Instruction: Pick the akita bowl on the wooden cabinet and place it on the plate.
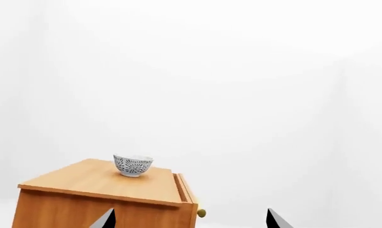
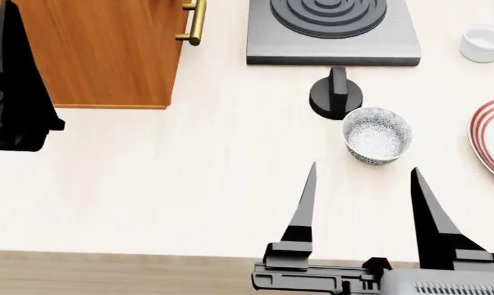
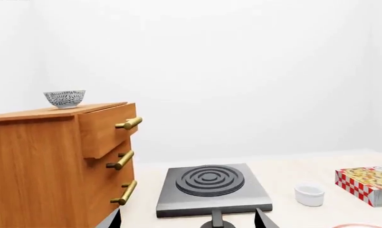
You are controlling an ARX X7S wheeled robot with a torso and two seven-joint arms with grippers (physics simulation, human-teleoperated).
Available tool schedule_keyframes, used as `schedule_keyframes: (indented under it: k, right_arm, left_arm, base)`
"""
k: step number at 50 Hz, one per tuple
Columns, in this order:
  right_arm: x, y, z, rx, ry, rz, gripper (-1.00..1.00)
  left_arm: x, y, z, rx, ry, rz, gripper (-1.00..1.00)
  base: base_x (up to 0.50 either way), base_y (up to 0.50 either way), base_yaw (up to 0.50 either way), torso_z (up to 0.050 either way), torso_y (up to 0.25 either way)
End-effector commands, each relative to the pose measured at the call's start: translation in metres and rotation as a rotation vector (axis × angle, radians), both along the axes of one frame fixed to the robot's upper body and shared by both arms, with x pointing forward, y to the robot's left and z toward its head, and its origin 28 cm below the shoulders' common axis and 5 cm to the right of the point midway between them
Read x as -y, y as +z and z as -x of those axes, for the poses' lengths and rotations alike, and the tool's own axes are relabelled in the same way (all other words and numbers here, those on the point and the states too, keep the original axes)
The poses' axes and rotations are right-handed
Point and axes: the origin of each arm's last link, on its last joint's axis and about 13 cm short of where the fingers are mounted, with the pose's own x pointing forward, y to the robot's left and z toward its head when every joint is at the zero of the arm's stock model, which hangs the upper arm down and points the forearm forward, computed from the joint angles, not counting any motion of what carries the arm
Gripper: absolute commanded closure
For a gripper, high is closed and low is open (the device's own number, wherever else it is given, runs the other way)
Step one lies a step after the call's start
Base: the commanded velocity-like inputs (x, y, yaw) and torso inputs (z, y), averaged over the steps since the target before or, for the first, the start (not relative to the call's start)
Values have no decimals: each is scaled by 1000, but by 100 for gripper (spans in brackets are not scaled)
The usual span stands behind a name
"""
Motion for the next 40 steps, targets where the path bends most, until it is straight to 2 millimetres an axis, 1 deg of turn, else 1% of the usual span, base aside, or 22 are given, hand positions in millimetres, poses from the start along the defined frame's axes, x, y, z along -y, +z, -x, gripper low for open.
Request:
schedule_keyframes:
  k: [1, 4, 5, 6, 8, 11, 12, 13, 15, 23, 30, 32, 36, 37, 40]
  right_arm:
    - [0, 0, 1, 3, -1, -5, -100]
    - [0, 1, 1, 3, -1, -4, -100]
    - [0, 1, 1, 3, 0, -4, -100]
    - [0, 0, 1, 3, 1, -6, -100]
    - [0, 0, 1, 2, 0, -5, -100]
    - [-1, 0, 1, 0, 4, -4, -100]
    - [-1, 0, 1, 0, 4, -3, -100]
    - [0, 1, 1, 1, 3, -4, -100]
    - [0, 1, 1, 2, 2, -5, -100]
    - [0, 2, 1, 4, 1, -1, -100]
    - [0, 3, 2, 5, -1, 0, -100]
    - [0, 3, 2, 8, 0, 4, -100]
    - [0, 6, 5, 19, 1, 7, -100]
    - [0, 6, 5, 21, 1, 6, -100]
    - [0, 7, 6, 25, 2, 5, -100]
  left_arm:
    - [9, 38, -3, 46, -5, -63, -100]
    - [10, 41, -3, 50, -8, -70, -100]
    - [10, 42, -4, 26, -21, -56, -100]
    - [9, 45, -5, 26, -46, -18, -100]
    - [8, 49, -4, 39, -58, 1, -100]
    - [9, 55, -6, 27, -38, -6, -100]
    - [8, 57, -6, 33, -30, 3, -100]
    - [7, 60, -5, 32, -59, 52, -100]
    - [6, 61, -5, 29, -54, 53, -100]
    - [7, 61, -1, 49, -74, 26, -100]
    - [8, 64, 0, 36, -89, 53, -100]
    - [10, 68, 0, 28, -93, 62, -100]
    - [15, 79, 1, 18, -80, 27, -100]
    - [15, 85, -1, -5, -36, 38, -100]
    - [15, 95, -3, -11, -36, 41, -100]
  base:
    - [0, 0, 0, 0, 0]
    - [0, 0, 0, 0, 0]
    - [0, 0, 0, 0, 0]
    - [0, 0, 0, 0, 0]
    - [0, 0, 0, 0, 0]
    - [0, 0, 0, 0, 0]
    - [0, 0, 0, 0, 0]
    - [0, 0, 0, 0, 0]
    - [0, 0, 0, 0, 0]
    - [0, 0, 0, 0, 0]
    - [0, 0, 0, 0, 0]
    - [0, 0, 0, 0, 0]
    - [0, 0, 0, 0, 0]
    - [0, 0, 0, 0, 0]
    - [0, 0, 0, 0, 0]
